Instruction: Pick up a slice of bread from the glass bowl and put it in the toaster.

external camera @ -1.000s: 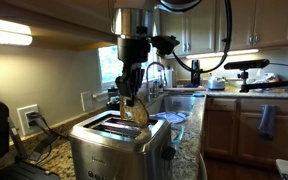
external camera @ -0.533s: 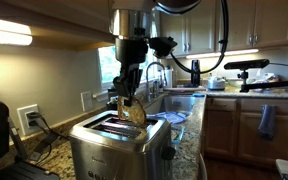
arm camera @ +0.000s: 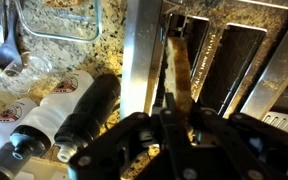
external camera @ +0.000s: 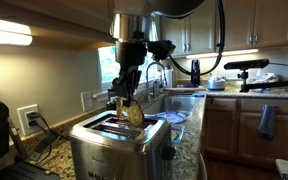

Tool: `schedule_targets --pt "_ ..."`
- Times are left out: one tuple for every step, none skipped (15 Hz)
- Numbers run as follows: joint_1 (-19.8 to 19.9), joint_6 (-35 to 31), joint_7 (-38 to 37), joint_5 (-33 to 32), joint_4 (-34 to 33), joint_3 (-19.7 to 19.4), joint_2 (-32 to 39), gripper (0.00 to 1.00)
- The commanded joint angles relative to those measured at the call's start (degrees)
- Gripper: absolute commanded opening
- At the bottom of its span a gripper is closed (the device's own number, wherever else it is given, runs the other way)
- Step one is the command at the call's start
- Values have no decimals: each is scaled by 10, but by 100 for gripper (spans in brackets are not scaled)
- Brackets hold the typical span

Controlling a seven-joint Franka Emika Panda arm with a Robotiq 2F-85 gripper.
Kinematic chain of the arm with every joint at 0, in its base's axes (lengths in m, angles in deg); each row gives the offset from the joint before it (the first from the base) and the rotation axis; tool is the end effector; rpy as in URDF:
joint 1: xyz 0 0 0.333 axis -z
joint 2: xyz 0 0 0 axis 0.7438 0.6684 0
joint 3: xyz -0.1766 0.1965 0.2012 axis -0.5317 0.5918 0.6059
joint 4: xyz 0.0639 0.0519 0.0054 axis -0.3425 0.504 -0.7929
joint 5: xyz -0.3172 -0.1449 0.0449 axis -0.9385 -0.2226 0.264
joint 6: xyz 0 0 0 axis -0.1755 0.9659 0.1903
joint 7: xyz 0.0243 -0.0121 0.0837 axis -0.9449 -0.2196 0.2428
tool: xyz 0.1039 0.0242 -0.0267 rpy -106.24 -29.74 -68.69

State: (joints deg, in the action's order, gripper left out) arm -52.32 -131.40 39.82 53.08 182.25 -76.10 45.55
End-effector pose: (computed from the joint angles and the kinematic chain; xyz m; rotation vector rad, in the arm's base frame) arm 0.4845 0.1137 0.5095 2.9268 0.3412 0.4555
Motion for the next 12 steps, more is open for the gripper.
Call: schedule_targets --pt "-1 -11 -19 -16 -4 -4 5 44" --pt "-1 -10 -20 -16 -4 -4 5 50" --pt "-1 -10 -21 -16 -4 -4 4 55" --pt "-2 -9 -21 -16 -4 -4 4 62" --pt "-2 -8 -21 -15 -4 -4 4 68" --pt "-2 -6 -21 -15 -5 -4 4 76" --pt "-5 1 -2 -1 -1 -5 1 56" --pt "-5 1 -2 -1 -1 -5 1 64" --pt "-5 1 -2 -1 -2 -5 1 70" --pt "-5 1 -2 -1 -2 -5 1 75" --pt "-5 1 -3 -1 -2 -5 1 76" --pt "-5 1 -3 -1 -2 -5 1 76"
